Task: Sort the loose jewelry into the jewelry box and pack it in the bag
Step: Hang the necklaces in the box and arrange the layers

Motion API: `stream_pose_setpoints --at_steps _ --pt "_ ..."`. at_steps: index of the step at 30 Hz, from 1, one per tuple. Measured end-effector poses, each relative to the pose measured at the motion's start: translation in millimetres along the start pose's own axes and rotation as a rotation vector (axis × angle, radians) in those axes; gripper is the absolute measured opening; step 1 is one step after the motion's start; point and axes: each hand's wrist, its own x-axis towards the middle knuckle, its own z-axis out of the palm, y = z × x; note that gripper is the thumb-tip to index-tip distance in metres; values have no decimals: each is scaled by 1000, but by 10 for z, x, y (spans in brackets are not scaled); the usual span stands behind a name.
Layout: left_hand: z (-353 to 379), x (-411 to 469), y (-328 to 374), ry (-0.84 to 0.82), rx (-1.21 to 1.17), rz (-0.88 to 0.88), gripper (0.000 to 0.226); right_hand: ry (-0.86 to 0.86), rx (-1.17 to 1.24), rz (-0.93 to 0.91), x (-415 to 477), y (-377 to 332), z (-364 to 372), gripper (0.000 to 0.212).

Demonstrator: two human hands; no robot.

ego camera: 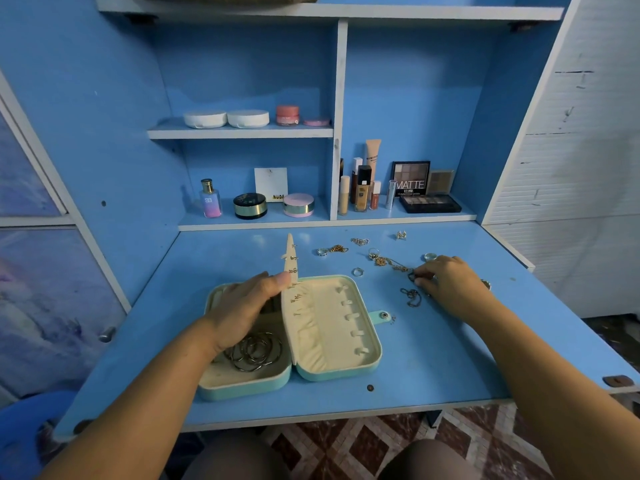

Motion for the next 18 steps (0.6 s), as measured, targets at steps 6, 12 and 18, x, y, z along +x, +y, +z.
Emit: stream_pose_setpoints --at_steps 6,12,18 --pt "-4 13 -1 -17 -40 4 66 -4 -131 -47 46 14 17 27" --pt "-6 34 -21 -4 -37 22 67 159 -24 -67 -15 -8 76 19" --pt "-17 44 -52 -11 -44 61 52 151 165 -31 17 -67 59 14"
